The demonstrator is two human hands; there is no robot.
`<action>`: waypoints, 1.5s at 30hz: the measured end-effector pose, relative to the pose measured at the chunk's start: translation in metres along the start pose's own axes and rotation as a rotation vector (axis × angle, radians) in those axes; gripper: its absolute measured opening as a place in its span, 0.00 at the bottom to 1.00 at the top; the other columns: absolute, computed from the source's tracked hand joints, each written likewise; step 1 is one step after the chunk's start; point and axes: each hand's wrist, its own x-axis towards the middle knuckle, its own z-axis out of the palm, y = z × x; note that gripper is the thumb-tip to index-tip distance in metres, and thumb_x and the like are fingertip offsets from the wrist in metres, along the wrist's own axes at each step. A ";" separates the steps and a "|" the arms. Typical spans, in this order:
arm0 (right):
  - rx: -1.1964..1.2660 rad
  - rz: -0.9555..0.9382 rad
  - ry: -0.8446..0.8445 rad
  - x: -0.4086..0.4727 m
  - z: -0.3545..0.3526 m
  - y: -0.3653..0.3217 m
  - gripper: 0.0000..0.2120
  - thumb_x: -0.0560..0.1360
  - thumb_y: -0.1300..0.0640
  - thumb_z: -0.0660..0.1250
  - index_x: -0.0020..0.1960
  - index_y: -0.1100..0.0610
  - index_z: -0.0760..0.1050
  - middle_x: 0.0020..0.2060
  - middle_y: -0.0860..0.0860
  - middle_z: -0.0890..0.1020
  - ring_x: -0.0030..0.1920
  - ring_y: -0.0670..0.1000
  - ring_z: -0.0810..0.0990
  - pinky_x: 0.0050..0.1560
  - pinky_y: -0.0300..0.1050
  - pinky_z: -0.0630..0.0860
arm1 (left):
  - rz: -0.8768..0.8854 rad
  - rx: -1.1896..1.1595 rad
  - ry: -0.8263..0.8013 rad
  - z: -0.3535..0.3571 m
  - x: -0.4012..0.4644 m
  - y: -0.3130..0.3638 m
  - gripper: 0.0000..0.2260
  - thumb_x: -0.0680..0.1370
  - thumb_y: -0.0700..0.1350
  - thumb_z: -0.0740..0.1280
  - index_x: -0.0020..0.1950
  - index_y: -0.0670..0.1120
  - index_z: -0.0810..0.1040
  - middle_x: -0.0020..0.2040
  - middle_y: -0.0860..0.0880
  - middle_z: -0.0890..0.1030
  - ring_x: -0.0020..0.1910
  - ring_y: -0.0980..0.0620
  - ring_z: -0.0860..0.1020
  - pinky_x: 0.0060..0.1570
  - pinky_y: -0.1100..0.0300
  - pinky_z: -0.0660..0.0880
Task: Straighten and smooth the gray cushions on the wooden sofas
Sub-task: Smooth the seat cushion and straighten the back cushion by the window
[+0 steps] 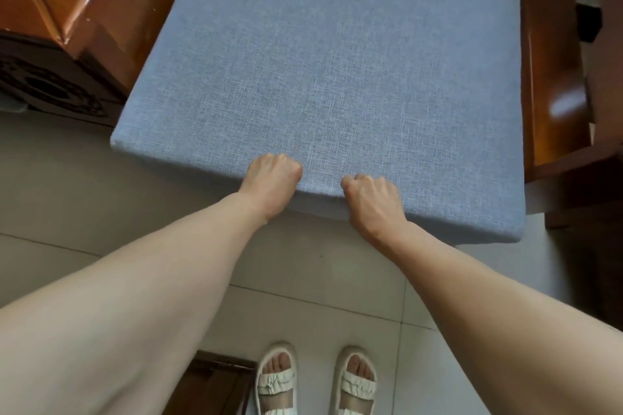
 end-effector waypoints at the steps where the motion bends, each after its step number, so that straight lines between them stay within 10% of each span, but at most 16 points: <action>1: 0.011 -0.003 0.001 -0.003 0.002 -0.002 0.10 0.74 0.72 0.56 0.45 0.57 0.63 0.49 0.58 0.79 0.48 0.61 0.79 0.37 0.48 0.64 | 0.008 0.005 0.002 0.001 -0.004 0.001 0.12 0.73 0.29 0.58 0.49 0.40 0.77 0.48 0.41 0.80 0.49 0.43 0.78 0.39 0.55 0.66; 15: -0.039 0.036 0.103 -0.009 0.018 -0.005 0.11 0.81 0.64 0.50 0.59 0.62 0.67 0.55 0.58 0.71 0.52 0.58 0.76 0.36 0.46 0.65 | -0.035 0.051 0.088 0.011 -0.013 0.002 0.11 0.76 0.29 0.58 0.53 0.39 0.75 0.51 0.43 0.75 0.51 0.43 0.75 0.39 0.54 0.65; 37: -0.070 -0.093 -0.008 -0.003 0.011 -0.005 0.12 0.73 0.72 0.59 0.37 0.59 0.62 0.45 0.60 0.77 0.49 0.62 0.78 0.38 0.47 0.64 | 0.008 0.152 0.040 0.017 -0.006 0.014 0.13 0.76 0.30 0.58 0.52 0.41 0.78 0.50 0.41 0.80 0.51 0.42 0.78 0.41 0.54 0.66; 45: -0.088 -0.102 -0.012 -0.023 0.012 -0.016 0.09 0.73 0.72 0.59 0.49 0.61 0.73 0.49 0.59 0.79 0.50 0.62 0.78 0.39 0.48 0.65 | 0.014 0.155 0.012 0.018 -0.028 0.020 0.11 0.75 0.30 0.59 0.50 0.40 0.77 0.48 0.42 0.80 0.50 0.42 0.78 0.40 0.54 0.66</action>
